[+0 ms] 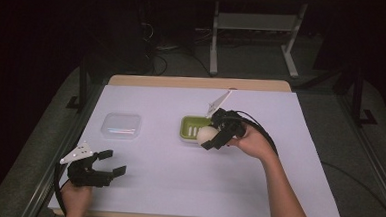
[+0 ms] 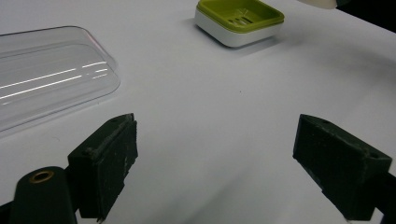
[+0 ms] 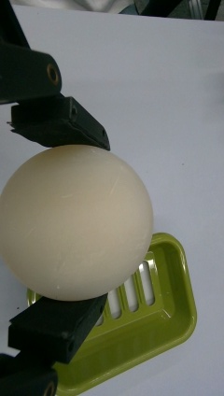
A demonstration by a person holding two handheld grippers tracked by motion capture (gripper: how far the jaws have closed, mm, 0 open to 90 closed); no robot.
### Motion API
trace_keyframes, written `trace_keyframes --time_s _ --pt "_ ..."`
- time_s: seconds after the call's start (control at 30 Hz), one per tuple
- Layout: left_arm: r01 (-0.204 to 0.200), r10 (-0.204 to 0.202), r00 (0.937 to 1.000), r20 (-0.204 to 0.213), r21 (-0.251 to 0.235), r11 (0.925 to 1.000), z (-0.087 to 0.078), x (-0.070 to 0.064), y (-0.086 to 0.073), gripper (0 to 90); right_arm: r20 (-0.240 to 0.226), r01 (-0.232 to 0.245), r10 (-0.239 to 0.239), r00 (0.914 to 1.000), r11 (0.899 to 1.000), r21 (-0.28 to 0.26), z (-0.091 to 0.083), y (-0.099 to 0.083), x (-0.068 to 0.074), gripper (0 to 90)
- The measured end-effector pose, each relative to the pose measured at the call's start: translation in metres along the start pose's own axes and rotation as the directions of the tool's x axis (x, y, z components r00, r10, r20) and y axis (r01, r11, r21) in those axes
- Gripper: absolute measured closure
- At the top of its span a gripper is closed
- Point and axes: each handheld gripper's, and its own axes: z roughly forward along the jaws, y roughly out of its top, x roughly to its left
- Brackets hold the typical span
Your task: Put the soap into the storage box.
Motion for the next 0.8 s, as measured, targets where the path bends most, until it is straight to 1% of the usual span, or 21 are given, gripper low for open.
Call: trace_keyframes --time_s 0.07,0.2,0.27,0.4,0.5,0.6,0.63,0.67,0.77,0.8 --pt "-0.001 0.001 1.0000 0.001 0.004 1.0000 0.000 0.000 0.000 13.2 -0.003 -0.001 0.001 1.0000 1.000 0.010 0.000 0.003 -0.003 24.5" --pt "-0.002 0.002 1.0000 0.000 0.005 1.0000 0.000 0.000 0.000 13.2 -0.003 -0.001 0.001 1.0000 1.000 0.002 0.000 0.006 -0.005 24.5" --pt "-0.001 0.001 1.0000 0.000 0.004 1.0000 0.000 0.000 0.000 13.2 -0.011 0.001 -0.001 0.9999 1.000 -0.001 0.001 0.009 -0.007 24.5" --pt "-0.002 0.002 1.0000 -0.001 0.001 1.0000 0.000 0.000 0.000 13.2 -0.009 0.016 -0.016 0.9998 1.000 0.011 0.000 0.017 -0.010 24.5" --pt "-0.003 0.003 1.0000 0.000 0.001 1.0000 0.000 0.001 0.000 13.2 -0.007 0.022 -0.022 0.9997 1.000 0.007 -0.001 0.020 -0.012 24.5" --pt "0.001 -0.001 1.0000 -0.001 0.001 1.0000 -0.001 0.001 0.000 13.2 0.003 0.025 -0.025 0.9997 1.000 0.011 -0.004 0.027 -0.015 24.5" --pt "0.005 -0.005 1.0000 -0.003 0.001 1.0000 -0.002 0.001 0.000 13.2 0.006 0.018 -0.018 0.9998 1.000 0.016 -0.005 0.028 -0.015 24.5" --pt "0.005 -0.005 1.0000 -0.004 0.003 1.0000 -0.002 0.002 0.000 13.2 0.004 0.029 -0.029 0.9996 1.000 0.010 -0.005 0.029 -0.016 24.5" --pt "0.015 -0.015 0.9999 -0.006 -0.005 0.9999 -0.002 0.003 -0.001 13.2 -0.003 0.026 -0.026 0.9996 1.000 0.007 -0.005 0.031 -0.018 24.5" --pt "0.020 -0.020 0.9998 -0.009 -0.008 0.9998 -0.003 0.004 -0.001 13.2 0.008 0.035 -0.035 0.9994 0.999 0.015 -0.005 0.033 -0.019 24.5"
